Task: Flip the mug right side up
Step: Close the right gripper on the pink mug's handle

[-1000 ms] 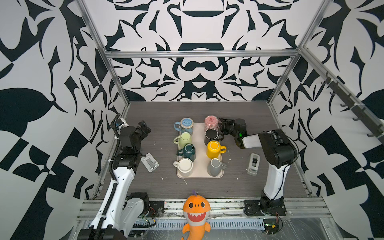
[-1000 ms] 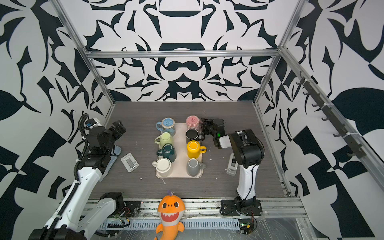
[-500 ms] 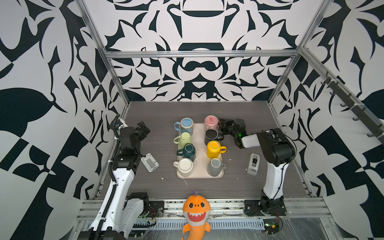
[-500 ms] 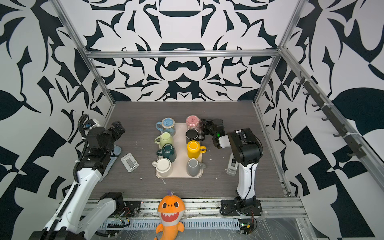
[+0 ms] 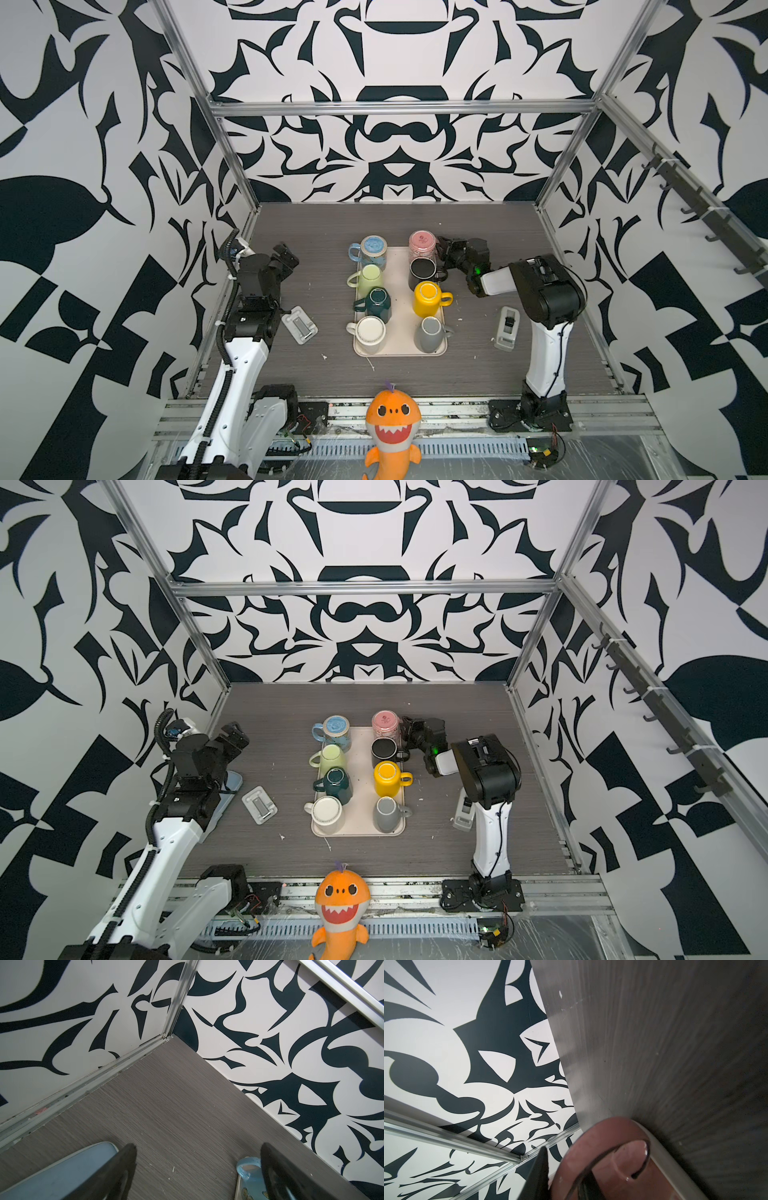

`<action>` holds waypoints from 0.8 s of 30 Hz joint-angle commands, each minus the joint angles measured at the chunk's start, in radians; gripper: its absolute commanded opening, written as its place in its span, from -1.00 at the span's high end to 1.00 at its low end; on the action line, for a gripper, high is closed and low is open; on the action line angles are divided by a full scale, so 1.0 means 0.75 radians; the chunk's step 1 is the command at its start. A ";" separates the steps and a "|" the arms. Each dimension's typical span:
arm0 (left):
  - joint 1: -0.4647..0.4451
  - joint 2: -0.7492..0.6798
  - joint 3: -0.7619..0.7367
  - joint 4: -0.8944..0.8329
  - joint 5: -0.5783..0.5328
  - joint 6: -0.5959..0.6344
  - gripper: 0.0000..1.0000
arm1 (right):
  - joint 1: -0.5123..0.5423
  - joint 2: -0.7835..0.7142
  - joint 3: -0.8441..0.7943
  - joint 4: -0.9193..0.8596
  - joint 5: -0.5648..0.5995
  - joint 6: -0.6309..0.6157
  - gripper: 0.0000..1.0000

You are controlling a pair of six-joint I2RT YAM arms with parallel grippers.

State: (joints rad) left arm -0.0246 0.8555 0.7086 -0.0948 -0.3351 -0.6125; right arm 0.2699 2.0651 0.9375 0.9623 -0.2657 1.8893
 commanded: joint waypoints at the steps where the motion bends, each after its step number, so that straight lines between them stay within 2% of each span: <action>1: -0.002 -0.018 0.037 -0.010 -0.022 -0.004 -0.92 | 0.014 -0.001 0.044 0.065 0.010 0.017 0.65; 10: -0.003 -0.028 0.032 -0.013 -0.032 0.002 -0.92 | 0.021 0.020 0.057 0.089 0.009 0.034 0.99; 24: -0.002 -0.065 0.023 -0.029 -0.050 0.011 -0.92 | 0.030 0.001 0.049 0.143 -0.017 -0.013 1.00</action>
State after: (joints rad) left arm -0.0246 0.8249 0.7086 -0.0994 -0.3534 -0.6048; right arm 0.2859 2.0846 0.9619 1.0454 -0.2703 1.9457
